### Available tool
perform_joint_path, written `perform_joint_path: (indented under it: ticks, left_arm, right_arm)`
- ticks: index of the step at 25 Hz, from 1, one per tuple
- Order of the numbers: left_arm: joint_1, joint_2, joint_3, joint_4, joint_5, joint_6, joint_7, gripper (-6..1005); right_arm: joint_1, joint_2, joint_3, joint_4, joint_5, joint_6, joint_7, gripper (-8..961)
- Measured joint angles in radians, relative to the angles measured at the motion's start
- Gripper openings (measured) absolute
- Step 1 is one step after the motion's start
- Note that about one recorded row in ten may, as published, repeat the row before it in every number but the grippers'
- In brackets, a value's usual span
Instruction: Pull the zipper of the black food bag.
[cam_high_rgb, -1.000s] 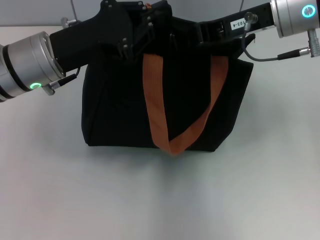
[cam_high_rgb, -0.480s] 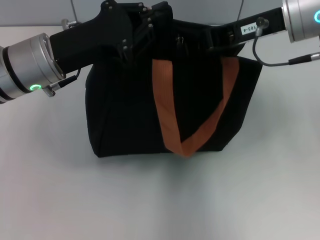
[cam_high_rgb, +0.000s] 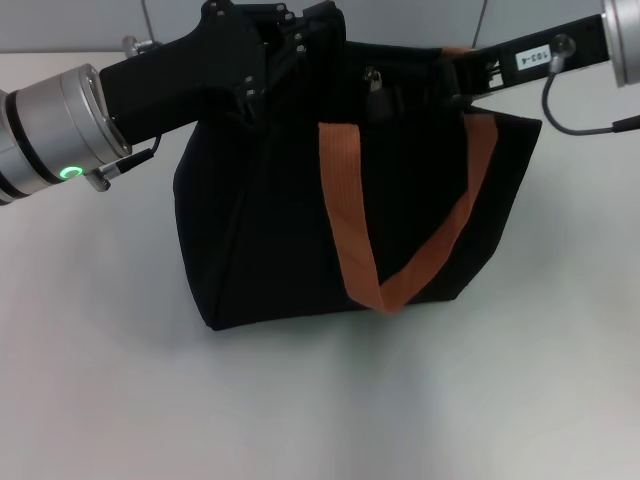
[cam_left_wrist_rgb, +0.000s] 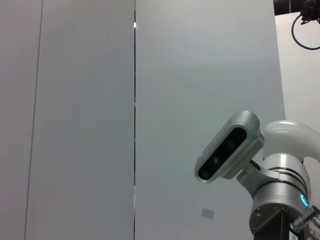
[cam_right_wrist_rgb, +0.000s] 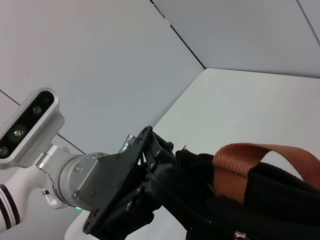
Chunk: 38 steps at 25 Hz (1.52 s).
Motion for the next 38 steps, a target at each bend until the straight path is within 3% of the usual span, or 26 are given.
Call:
perform_joint_path:
  ticks: [12, 38]
  left_arm:
    - [-0.002, 0.000, 0.001, 0.002, -0.001, -0.004, 0.000, 35]
    - [0.000, 0.000, 0.001, 0.000, -0.001, 0.004, 0.000, 34]
  right_arm:
    - [-0.007, -0.018, 0.065, -0.032, -0.006, -0.039, 0.010, -2]
    - [-0.006, -0.022, 0.122, -0.032, 0.006, -0.041, 0.010, -2]
